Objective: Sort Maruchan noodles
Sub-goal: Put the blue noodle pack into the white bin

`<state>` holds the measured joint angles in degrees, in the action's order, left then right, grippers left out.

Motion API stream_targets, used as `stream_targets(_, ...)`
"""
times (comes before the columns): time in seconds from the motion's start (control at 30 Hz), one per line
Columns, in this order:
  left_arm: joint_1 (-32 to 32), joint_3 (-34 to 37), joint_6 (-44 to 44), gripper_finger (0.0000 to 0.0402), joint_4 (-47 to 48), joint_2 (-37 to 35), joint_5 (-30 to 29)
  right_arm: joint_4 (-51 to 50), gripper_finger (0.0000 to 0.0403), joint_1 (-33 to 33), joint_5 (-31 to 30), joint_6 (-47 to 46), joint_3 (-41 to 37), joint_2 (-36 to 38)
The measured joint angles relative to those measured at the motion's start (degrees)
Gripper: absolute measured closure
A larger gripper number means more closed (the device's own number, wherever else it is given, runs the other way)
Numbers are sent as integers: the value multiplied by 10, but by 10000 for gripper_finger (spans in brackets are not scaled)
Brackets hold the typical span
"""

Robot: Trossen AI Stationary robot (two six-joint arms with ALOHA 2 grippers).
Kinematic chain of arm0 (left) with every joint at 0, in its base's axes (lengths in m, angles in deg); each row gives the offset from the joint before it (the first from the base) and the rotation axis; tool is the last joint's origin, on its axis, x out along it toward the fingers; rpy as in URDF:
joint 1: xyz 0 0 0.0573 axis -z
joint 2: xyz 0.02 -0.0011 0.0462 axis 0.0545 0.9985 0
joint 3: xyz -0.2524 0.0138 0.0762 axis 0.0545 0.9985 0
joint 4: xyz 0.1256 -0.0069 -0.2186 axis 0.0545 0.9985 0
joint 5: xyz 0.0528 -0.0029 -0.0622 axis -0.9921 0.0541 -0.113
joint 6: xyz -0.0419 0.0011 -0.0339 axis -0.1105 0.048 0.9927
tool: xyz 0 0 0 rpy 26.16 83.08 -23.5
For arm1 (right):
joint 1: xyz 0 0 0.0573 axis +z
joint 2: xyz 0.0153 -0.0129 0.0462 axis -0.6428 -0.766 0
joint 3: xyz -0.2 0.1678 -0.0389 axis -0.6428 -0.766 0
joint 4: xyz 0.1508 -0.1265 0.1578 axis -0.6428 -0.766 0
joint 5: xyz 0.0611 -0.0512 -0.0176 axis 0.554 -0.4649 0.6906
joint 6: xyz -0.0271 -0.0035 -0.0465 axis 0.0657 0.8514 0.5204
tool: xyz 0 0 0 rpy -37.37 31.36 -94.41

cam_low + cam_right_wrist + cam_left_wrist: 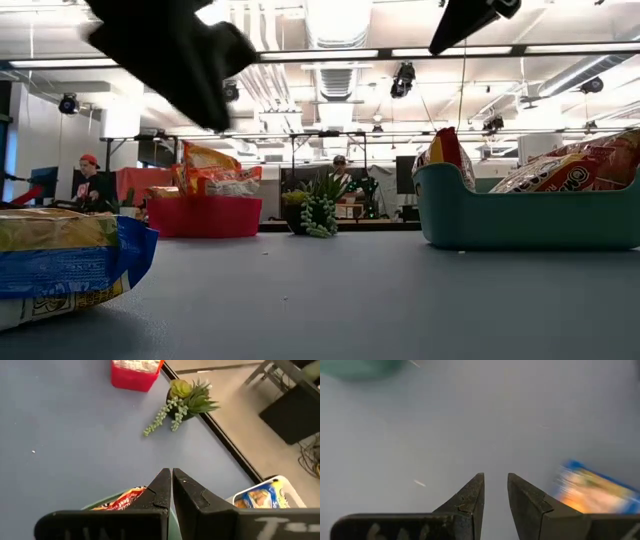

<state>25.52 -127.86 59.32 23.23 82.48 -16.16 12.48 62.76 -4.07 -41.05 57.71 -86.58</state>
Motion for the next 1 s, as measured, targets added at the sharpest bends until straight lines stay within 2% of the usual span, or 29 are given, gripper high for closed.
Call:
stream_targets(0.13,22,-7,70,333,29,0,105,20,394,1,0,42,-4,4)
stream_targets(0.23,51,1,134,333,25,0,134,24,394,5,7,67,-6,4)
stream_targets(0.33,86,7,201,340,21,0,134,24,394,7,50,92,-8,4)
stream_targets(0.47,128,9,268,360,-16,0,130,41,394,6,153,144,-13,4)
stream_targets(0.67,156,11,303,386,-33,23,73,197,394,10,300,289,-54,7)
stream_targets(0.73,156,11,303,394,-33,35,70,248,394,10,337,321,-68,9)
stream_targets(0.83,155,11,303,400,-33,48,69,282,394,10,362,348,-88,13)
stream_targets(1.0,155,11,303,401,-33,69,67,318,394,10,362,360,-133,35)
